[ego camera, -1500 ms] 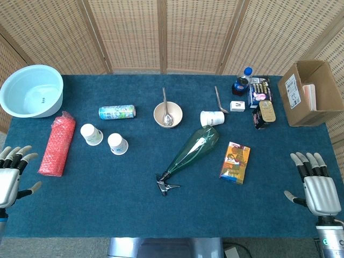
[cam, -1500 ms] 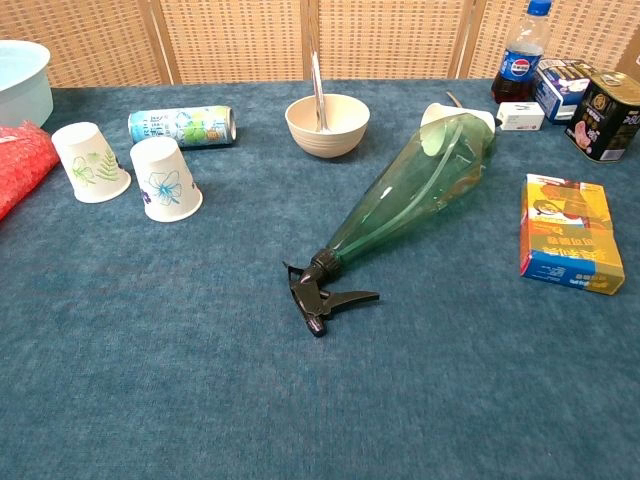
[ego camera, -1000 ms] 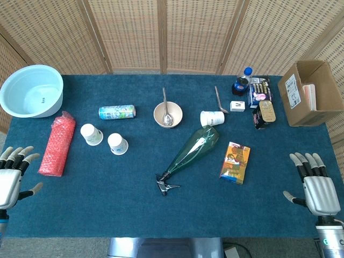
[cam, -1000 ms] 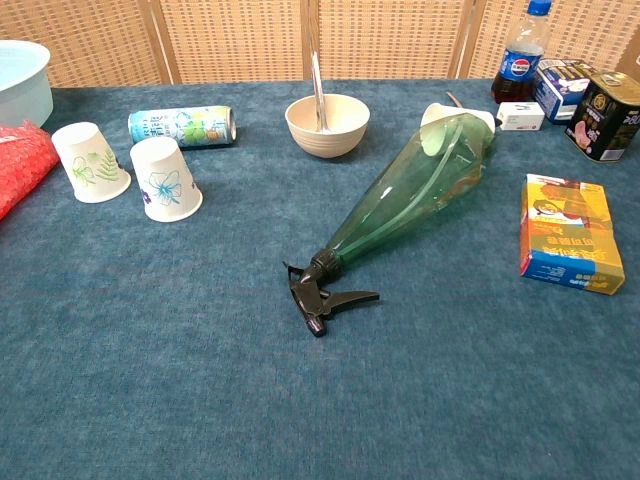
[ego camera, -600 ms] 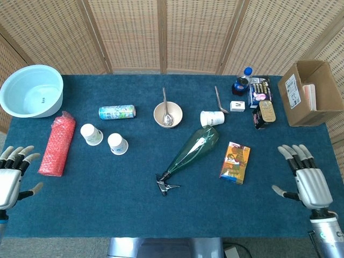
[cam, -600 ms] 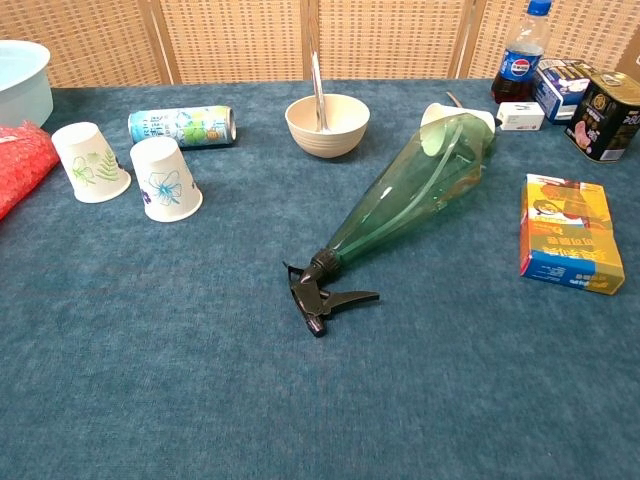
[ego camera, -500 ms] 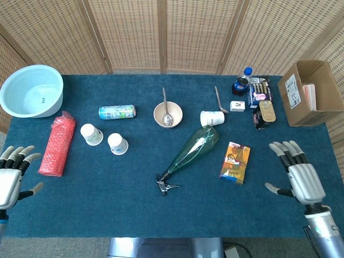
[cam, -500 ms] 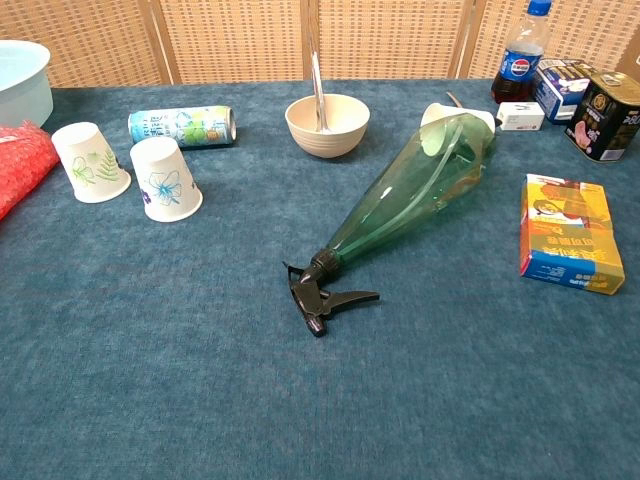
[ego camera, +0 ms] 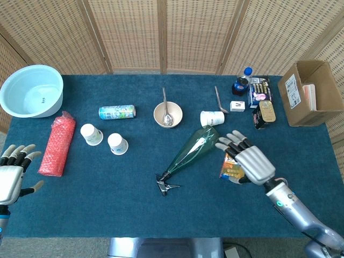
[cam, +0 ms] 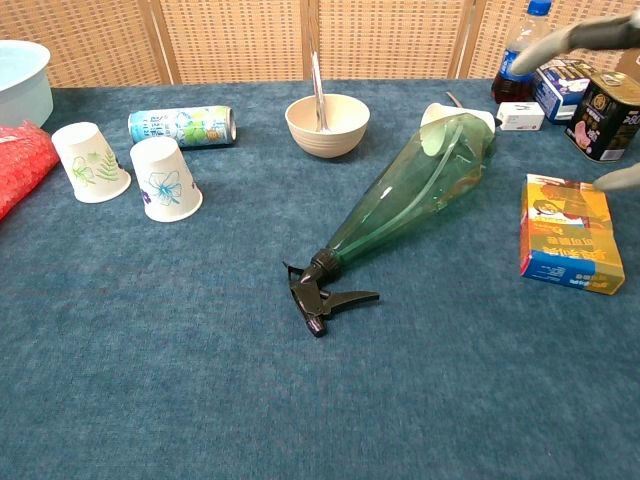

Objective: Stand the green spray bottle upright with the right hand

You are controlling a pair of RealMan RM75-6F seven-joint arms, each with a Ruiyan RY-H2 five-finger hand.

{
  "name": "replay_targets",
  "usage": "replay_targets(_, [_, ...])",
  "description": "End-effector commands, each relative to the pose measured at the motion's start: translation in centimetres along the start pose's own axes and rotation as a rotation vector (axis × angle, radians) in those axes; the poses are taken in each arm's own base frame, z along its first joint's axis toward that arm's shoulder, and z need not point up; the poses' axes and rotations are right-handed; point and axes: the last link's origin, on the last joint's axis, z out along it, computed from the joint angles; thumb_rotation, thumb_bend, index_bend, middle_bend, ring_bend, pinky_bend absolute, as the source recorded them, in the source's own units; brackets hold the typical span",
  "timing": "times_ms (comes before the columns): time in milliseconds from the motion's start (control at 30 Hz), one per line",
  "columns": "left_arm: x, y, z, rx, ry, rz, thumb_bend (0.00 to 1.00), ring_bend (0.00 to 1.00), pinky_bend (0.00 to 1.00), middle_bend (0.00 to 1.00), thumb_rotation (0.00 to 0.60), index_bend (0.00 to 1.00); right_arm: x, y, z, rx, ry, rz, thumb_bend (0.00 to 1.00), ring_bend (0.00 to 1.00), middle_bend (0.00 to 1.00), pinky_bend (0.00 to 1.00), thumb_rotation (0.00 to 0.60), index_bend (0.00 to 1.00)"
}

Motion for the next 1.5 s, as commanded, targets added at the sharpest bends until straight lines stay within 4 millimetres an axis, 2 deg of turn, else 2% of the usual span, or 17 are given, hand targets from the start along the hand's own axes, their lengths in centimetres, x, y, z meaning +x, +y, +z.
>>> replay_targets(33, [-0.2, -0.3, 0.2, 0.014, -0.007, -0.001, 0.12, 0.15, 0.06, 0.17, 0.600, 0.24, -0.7, -1.4, 2.7, 0.062, -0.070, -0.038, 0.10, 0.01, 0.12, 0.08, 0.600, 0.15])
replay_targets(367, [-0.4, -0.3, 1.1, 0.009, -0.015, -0.006, 0.12, 0.15, 0.06, 0.17, 0.600, 0.23, -2.8, -5.2, 7.8, 0.193, -0.172, -0.089, 0.10, 0.01, 0.13, 0.08, 0.600, 0.16])
replay_targets(733, [0.1, -0.5, 0.9, 0.002, -0.005, -0.013, 0.12, 0.15, 0.06, 0.17, 0.600, 0.23, -3.5, -8.3, 10.7, 0.265, -0.201, -0.124, 0.10, 0.01, 0.14, 0.08, 0.600, 0.17])
replay_targets(900, [0.1, -0.6, 0.6, 0.004, -0.008, -0.015, 0.12, 0.15, 0.06, 0.17, 0.600, 0.23, -4.0, -8.6, 11.8, 0.269, -0.218, -0.154, 0.10, 0.01, 0.15, 0.08, 0.600, 0.18])
replay_targets(1100, [0.1, -0.7, 0.6, 0.008, -0.012, -0.014, 0.12, 0.15, 0.06, 0.17, 0.600, 0.23, -4.1, -7.9, 13.1, 0.248, -0.226, -0.210, 0.10, 0.02, 0.15, 0.08, 0.600, 0.20])
replay_targets(1300, [-0.1, -0.7, 0.7, 0.012, -0.020, -0.016, 0.12, 0.15, 0.06, 0.16, 0.600, 0.23, -4.7, -7.0, 13.5, 0.228, -0.244, -0.258, 0.10, 0.02, 0.16, 0.08, 0.600, 0.20])
replay_targets(1500, [-0.1, -0.7, 0.8, 0.012, -0.023, -0.018, 0.12, 0.15, 0.05, 0.16, 0.600, 0.22, -5.5, -7.1, 13.6, 0.230, -0.262, -0.279, 0.10, 0.02, 0.16, 0.09, 0.600, 0.20])
